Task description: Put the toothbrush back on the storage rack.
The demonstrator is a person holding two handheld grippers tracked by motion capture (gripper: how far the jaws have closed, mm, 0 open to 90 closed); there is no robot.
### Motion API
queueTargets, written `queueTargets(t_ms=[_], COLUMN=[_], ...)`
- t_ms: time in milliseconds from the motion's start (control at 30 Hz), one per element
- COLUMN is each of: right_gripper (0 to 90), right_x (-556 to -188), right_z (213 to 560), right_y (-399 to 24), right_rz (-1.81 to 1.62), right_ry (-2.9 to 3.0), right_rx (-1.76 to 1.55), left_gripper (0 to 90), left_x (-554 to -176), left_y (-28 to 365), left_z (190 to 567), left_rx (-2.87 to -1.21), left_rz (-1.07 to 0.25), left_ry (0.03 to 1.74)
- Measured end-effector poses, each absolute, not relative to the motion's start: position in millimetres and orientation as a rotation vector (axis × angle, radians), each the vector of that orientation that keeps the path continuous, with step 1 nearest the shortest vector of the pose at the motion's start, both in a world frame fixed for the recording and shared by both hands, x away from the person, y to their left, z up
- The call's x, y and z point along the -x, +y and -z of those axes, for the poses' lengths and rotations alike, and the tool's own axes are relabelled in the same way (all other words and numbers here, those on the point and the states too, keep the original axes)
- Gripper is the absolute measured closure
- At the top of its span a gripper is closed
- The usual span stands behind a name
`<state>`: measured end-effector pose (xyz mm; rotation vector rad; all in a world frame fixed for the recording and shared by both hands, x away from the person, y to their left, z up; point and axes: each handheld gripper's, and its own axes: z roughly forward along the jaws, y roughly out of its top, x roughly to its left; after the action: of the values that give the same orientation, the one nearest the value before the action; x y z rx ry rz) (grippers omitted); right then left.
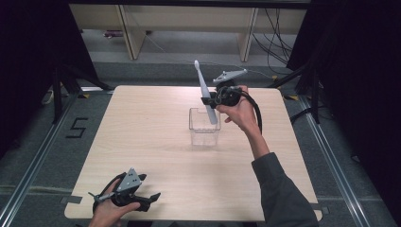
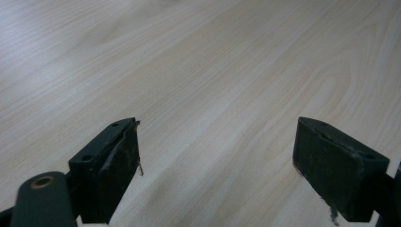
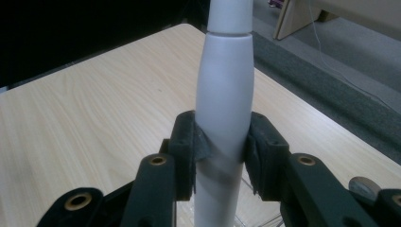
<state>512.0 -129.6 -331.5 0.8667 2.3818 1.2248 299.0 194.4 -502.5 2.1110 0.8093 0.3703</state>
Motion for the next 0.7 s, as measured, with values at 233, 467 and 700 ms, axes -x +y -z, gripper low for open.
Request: queueTargets(t_ms=[233,467,700], right_gripper=[67.0,67.1,67.1], right_x=[-521.3,-529.9,-536.6], right_z=[339.2,349.4,363.5], right_y=[-126.3,-125.2,-121.8], right_rz=[-1.198,-1.188,-1.164], right_ry=[2.393,2.401,2.407], right_rx=[-0.894,-0.944,-0.947], left_gripper=[15.0,15.0,14.9], left_x=[-299.6,-298.9,-299.6], left_y=[194.7,194.1,195.4], left_z=[501.8,501.9,501.3], left_rx=[-2.121,-2.107,-2.126], left_rz=[-0.367,-0.355,-0.367], left_ry=[0.811,0.815,0.808])
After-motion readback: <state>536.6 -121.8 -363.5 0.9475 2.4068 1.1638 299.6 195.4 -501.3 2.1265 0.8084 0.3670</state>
